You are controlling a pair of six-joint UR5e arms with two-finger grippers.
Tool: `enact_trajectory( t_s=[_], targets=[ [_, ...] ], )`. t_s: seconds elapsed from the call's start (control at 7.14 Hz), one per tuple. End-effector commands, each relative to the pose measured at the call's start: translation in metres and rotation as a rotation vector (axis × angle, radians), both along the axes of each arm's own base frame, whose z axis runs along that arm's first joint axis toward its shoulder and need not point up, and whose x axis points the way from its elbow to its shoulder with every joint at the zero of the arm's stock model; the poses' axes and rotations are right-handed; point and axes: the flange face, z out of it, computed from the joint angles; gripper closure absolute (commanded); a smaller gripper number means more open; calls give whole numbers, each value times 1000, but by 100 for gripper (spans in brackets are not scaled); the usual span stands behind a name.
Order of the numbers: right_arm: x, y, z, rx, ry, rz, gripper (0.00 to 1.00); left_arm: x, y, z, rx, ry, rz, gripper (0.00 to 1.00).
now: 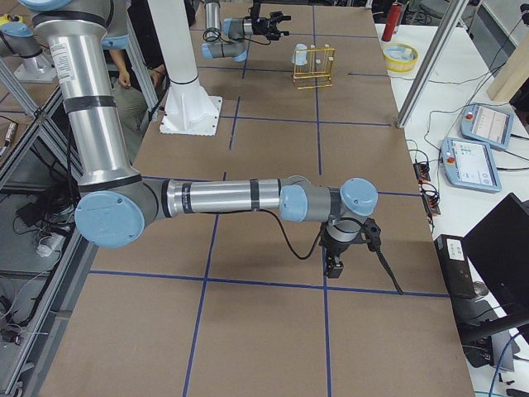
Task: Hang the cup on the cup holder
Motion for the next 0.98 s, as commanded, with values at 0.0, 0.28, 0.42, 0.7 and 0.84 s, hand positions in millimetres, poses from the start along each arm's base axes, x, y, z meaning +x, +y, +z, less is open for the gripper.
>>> enact_trajectory(
  t_s=[0.0, 0.28, 0.42, 0.7, 0.84],
  targets=[
    [1, 0, 0, 1, 0, 2, 0, -14, 27, -41, 15, 24, 73, 0],
    [1, 0, -1, 3, 0, 2, 0, -13, 28, -43, 13, -4, 75, 0],
    [1, 0, -1, 3, 0, 2, 0, -7, 33, -44, 14, -7, 93, 0],
    [1, 0, -1, 1, 0, 2, 0, 0, 42, -49, 74, 1, 154, 0],
    [1, 0, -1, 3, 0, 2, 0, 2, 45, -48, 75, -2, 163, 0]
  ],
)
